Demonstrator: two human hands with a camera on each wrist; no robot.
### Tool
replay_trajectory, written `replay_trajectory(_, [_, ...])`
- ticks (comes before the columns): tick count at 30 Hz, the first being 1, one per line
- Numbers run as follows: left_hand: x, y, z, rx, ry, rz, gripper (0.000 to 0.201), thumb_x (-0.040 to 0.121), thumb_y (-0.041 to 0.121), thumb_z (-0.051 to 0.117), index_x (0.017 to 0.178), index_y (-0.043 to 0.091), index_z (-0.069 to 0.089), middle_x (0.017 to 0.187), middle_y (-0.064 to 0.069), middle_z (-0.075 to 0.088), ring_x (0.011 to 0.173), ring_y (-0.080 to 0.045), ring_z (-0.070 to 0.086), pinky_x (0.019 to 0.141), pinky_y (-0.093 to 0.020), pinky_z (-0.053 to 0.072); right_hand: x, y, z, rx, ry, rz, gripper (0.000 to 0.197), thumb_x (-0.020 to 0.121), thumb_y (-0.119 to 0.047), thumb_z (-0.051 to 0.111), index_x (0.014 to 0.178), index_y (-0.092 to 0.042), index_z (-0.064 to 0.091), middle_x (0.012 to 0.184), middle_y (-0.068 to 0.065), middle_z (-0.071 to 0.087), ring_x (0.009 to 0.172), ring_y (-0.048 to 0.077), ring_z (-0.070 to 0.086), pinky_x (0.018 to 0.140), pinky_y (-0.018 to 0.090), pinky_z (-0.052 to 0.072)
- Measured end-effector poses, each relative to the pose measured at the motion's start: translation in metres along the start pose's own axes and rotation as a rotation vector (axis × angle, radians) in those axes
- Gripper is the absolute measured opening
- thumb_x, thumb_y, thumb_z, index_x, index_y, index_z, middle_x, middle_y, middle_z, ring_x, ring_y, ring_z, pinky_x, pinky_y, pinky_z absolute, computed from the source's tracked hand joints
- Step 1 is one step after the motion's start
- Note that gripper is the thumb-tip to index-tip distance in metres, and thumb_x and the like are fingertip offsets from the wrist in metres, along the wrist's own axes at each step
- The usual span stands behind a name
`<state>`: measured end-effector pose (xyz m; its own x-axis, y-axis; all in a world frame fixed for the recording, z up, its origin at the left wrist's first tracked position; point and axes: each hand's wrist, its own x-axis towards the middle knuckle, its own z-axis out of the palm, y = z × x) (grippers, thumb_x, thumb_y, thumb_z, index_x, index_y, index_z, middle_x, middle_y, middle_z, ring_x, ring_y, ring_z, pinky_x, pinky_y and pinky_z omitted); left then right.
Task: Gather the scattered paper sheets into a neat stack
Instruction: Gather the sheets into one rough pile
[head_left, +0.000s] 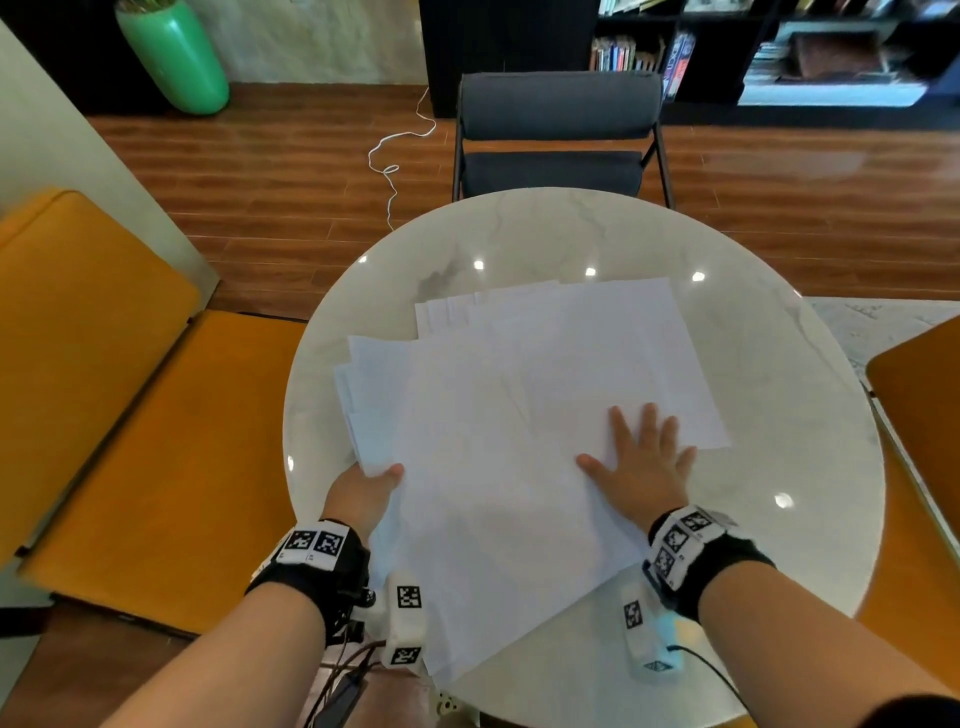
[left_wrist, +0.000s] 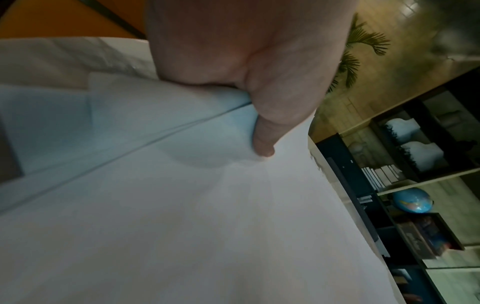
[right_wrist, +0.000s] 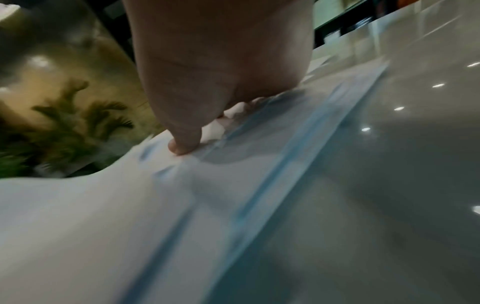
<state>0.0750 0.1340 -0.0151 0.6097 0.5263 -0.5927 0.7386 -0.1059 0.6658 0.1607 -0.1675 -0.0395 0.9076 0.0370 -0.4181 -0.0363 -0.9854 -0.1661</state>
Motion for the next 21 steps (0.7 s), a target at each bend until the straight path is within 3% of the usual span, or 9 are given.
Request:
replay_trajectory(3, [-0.003, 0.004, 0.006, 0.011, -0.018, 0.019, 0.046, 0.088, 0.030, 0.060, 0.129, 0.012, 0.049, 0.125, -0.014, 0.062, 0.114, -0.035, 0.058, 0.104, -0.046, 0.042, -0.019, -0.033, 0.013, 0.007, -0.004, -0.140, 0.065, 0.094, -0.057, 0.024, 0.151, -0.033, 0.006, 0.161, 0.006, -0.013, 0.147, 0.033, -0.015, 0.115, 0.056, -0.007])
replay_trajectory(6, [-0.006, 0.006, 0.009, 0.013, -0.021, 0.022, 0.045, 0.090, 0.027, 0.058, 0.130, 0.010, 0.049, 0.128, -0.015, 0.061, 0.117, -0.035, 0.056, 0.105, -0.044, 0.041, -0.031, -0.046, 0.009, 0.238, 0.090, -0.261, 0.050, 0.097, -0.047, 0.027, 0.140, -0.026, 0.044, 0.156, 0.002, 0.028, 0.146, 0.025, 0.019, 0.117, 0.045, 0.010])
replay_trajectory(8, [-0.007, 0.004, 0.007, -0.012, -0.013, 0.021, 0.045, 0.092, 0.027, 0.057, 0.132, 0.009, 0.048, 0.132, -0.014, 0.058, 0.121, -0.035, 0.053, 0.107, -0.043, 0.038, -0.025, -0.038, -0.002, 0.410, 0.221, -0.209, 0.052, 0.094, -0.049, 0.035, 0.134, -0.020, 0.053, 0.147, 0.005, 0.045, 0.136, 0.025, 0.037, 0.113, 0.039, 0.024])
replay_trajectory(10, [-0.010, 0.003, 0.005, -0.036, -0.012, 0.019, 0.046, 0.093, 0.027, 0.056, 0.134, 0.009, 0.047, 0.136, -0.011, 0.055, 0.126, -0.034, 0.050, 0.109, -0.040, 0.035, -0.009, -0.023, -0.012, 0.429, 0.246, -0.082, 0.056, 0.095, -0.050, 0.037, 0.142, -0.020, 0.042, 0.154, 0.005, 0.033, 0.142, 0.026, 0.027, 0.117, 0.040, 0.018])
replay_trajectory(13, [-0.014, 0.002, 0.004, -0.110, -0.043, 0.027, 0.046, 0.091, 0.027, 0.058, 0.133, 0.011, 0.048, 0.134, -0.010, 0.056, 0.124, -0.032, 0.051, 0.105, -0.037, 0.036, 0.009, -0.013, -0.018, 0.328, 0.045, 0.012, 0.068, 0.094, -0.057, 0.026, 0.152, -0.020, 0.016, 0.162, 0.004, 0.005, 0.149, 0.025, 0.001, 0.119, 0.048, 0.002])
replay_trajectory(18, [-0.019, 0.004, 0.007, -0.207, -0.121, 0.041, 0.039, 0.091, 0.023, 0.060, 0.128, 0.013, 0.053, 0.117, -0.004, 0.061, 0.104, -0.024, 0.057, 0.094, -0.033, 0.041, -0.019, -0.063, 0.006, 0.219, -0.091, -0.226, 0.074, 0.093, -0.061, 0.018, 0.153, -0.021, 0.003, 0.162, 0.003, -0.008, 0.148, 0.021, -0.012, 0.117, 0.047, -0.009])
replay_trajectory(21, [-0.012, -0.004, 0.004, -0.295, -0.129, -0.019, 0.047, 0.085, 0.024, 0.067, 0.129, 0.018, 0.051, 0.124, -0.010, 0.063, 0.109, -0.032, 0.061, 0.102, -0.048, 0.044, -0.048, -0.088, 0.016, 0.306, -0.104, -0.316, 0.076, 0.092, -0.062, 0.024, 0.153, -0.022, 0.002, 0.162, 0.000, -0.005, 0.149, 0.017, -0.007, 0.120, 0.041, -0.004])
